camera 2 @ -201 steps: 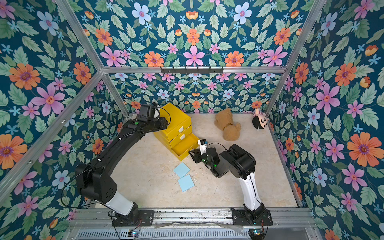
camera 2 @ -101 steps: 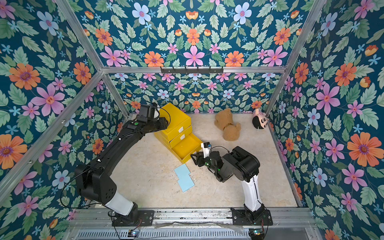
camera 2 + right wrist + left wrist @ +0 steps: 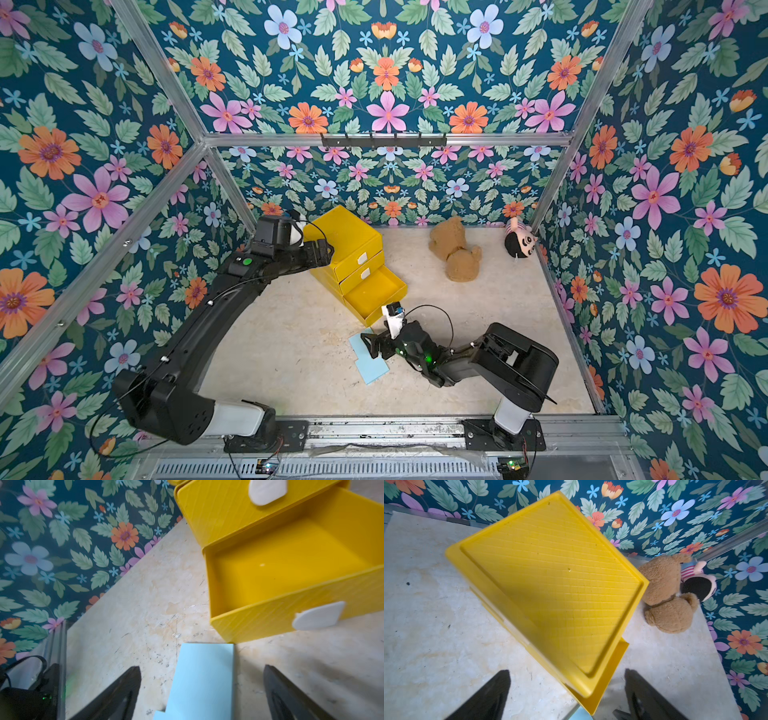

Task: Please put the sticky notes in the drawer by color
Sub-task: Open the drawer in the storage box, then pick up the sticky notes from the center of the board.

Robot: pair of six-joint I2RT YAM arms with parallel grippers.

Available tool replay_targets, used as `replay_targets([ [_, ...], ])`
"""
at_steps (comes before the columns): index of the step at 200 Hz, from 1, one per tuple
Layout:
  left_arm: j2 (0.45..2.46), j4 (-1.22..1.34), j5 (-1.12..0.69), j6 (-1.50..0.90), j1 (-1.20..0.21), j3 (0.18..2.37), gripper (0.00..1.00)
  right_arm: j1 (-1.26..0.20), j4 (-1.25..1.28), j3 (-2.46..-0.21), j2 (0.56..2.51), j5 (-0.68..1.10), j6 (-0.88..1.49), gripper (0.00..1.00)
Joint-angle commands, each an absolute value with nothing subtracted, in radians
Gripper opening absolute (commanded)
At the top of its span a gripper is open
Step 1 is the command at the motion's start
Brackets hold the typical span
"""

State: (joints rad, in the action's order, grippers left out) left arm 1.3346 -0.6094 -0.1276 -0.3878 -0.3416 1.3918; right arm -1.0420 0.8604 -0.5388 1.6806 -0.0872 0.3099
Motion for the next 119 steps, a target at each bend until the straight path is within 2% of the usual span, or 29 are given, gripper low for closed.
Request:
replay_targets([
  [1,1.244,-0.618,-0.082,-0.408,-0.342,1.326,0.99,-1.128,0.569,-0.626,1.694,-0.32,0.259,0.99],
  [42,1.039,-0.621,-0.001,-0.458,-0.342,1.125,0.99,-1.19,0.272,-0.842,1.827,-0.483,0.374,0.99],
  [84,0.918,-0.691,0.058,-0.467,-0.342,1.021,1.0,-1.192,0.163,-0.922,1.885,-0.523,0.406,0.97],
  [105,0.902,-0.707,0.059,-0.465,-0.343,1.0,0.99,-1.192,0.158,-0.94,1.907,-0.509,0.407,0.9],
  [119,0.9,-0.709,0.059,-0.461,-0.342,0.997,1.0,-1.192,0.155,-0.949,1.921,-0.494,0.402,0.89],
])
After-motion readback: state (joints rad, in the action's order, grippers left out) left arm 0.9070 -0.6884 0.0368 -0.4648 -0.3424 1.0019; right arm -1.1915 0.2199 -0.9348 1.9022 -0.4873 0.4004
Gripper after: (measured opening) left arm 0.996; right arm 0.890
